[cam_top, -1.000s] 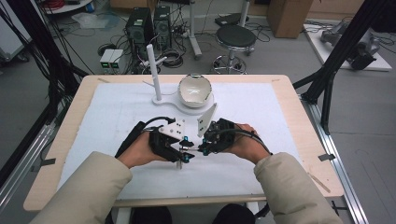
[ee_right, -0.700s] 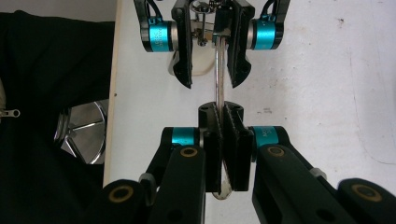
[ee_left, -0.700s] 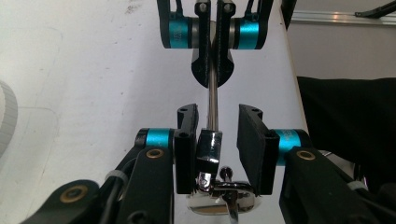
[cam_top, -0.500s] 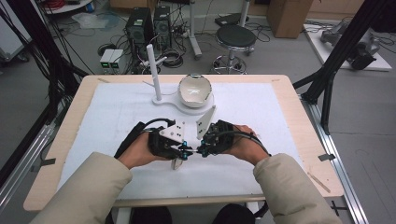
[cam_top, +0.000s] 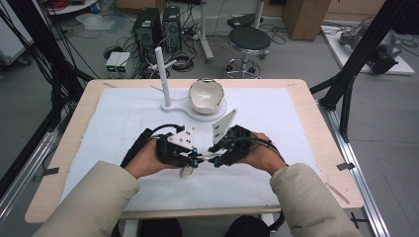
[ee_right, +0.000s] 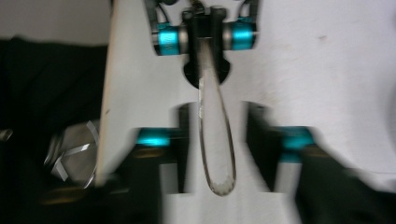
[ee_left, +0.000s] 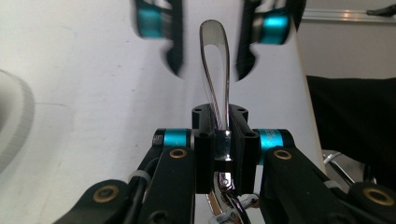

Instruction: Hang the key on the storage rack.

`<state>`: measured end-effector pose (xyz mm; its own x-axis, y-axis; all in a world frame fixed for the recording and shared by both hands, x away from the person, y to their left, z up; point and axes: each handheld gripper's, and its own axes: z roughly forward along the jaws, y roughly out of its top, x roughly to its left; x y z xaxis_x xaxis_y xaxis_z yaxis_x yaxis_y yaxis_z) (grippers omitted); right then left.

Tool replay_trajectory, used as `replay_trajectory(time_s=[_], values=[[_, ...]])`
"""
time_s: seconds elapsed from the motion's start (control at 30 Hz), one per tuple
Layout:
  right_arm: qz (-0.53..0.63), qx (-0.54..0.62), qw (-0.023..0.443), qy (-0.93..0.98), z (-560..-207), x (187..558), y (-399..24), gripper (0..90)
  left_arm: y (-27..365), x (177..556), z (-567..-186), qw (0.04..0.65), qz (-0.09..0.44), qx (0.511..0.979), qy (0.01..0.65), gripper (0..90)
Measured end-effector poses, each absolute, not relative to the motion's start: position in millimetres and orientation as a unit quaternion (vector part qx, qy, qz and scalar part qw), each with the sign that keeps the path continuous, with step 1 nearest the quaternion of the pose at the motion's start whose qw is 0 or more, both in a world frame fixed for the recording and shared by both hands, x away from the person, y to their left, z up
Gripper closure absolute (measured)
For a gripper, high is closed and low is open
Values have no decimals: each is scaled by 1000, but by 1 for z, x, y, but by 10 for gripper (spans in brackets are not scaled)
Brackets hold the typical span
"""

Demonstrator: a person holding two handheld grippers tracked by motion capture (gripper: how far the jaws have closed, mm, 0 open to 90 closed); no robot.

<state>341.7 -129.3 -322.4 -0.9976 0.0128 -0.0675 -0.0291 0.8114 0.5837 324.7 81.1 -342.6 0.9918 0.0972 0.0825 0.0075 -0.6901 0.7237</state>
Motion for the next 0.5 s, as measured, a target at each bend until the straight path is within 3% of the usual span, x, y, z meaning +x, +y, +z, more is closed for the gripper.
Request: replay_trajectory(time_s=[0.03, 0.07, 0.1, 0.13, 0.17, 0.2, 0.5], values=[[316, 6, 29, 948, -322, 343, -133, 438, 83, 326, -341, 394, 59, 917, 33, 817], [326, 16, 34, 945, -322, 344, -138, 311, 86, 327, -340, 395, 62, 916, 38, 817], [326, 16, 34, 945, -322, 344, -138, 311, 89, 328, -339, 398, 70, 914, 45, 817], [358, 44, 63, 931, -322, 346, -150, 121, 96, 330, -336, 410, 82, 906, 62, 817], [358, 44, 63, 931, -322, 346, -150, 121, 96, 330, -336, 410, 82, 906, 62, 817], [398, 70, 82, 911, -323, 348, -164, 20, 100, 332, -334, 415, 89, 902, 73, 817], [487, 162, 125, 849, -327, 350, -218, 5, 140, 347, -321, 466, 143, 857, 164, 817]])
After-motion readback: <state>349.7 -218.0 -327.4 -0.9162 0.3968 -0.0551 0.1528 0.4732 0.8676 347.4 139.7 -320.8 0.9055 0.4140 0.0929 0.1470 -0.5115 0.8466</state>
